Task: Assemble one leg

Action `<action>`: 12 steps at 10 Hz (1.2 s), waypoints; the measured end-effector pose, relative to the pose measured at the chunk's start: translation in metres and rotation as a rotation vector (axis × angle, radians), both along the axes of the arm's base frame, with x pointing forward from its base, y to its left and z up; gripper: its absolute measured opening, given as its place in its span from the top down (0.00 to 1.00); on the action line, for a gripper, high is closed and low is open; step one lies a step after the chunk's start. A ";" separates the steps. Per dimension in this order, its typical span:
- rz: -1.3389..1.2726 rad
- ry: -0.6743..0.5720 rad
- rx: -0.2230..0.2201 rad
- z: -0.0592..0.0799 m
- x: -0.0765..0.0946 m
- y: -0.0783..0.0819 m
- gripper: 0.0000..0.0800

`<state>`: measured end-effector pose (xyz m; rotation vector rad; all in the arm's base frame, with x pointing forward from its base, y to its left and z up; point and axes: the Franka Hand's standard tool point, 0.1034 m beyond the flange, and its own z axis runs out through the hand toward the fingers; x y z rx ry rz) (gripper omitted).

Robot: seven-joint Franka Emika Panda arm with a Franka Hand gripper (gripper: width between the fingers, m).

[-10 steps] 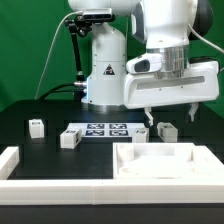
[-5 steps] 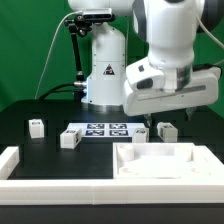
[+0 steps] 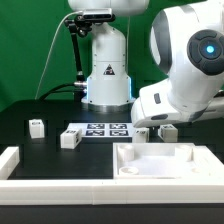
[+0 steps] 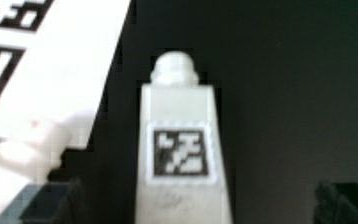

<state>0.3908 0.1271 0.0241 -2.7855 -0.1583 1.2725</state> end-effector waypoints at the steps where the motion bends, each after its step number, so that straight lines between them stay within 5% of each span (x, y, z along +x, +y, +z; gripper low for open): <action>1: -0.001 -0.008 0.001 -0.004 -0.001 0.000 0.19; 5: 0.008 0.000 -0.002 -0.015 -0.015 0.004 0.19; 12: -0.002 0.025 -0.007 -0.014 -0.020 -0.004 0.19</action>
Offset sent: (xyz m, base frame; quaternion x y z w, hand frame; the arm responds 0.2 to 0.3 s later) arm -0.0144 0.0010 -0.0175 -0.0239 0.0110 0.0259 0.9993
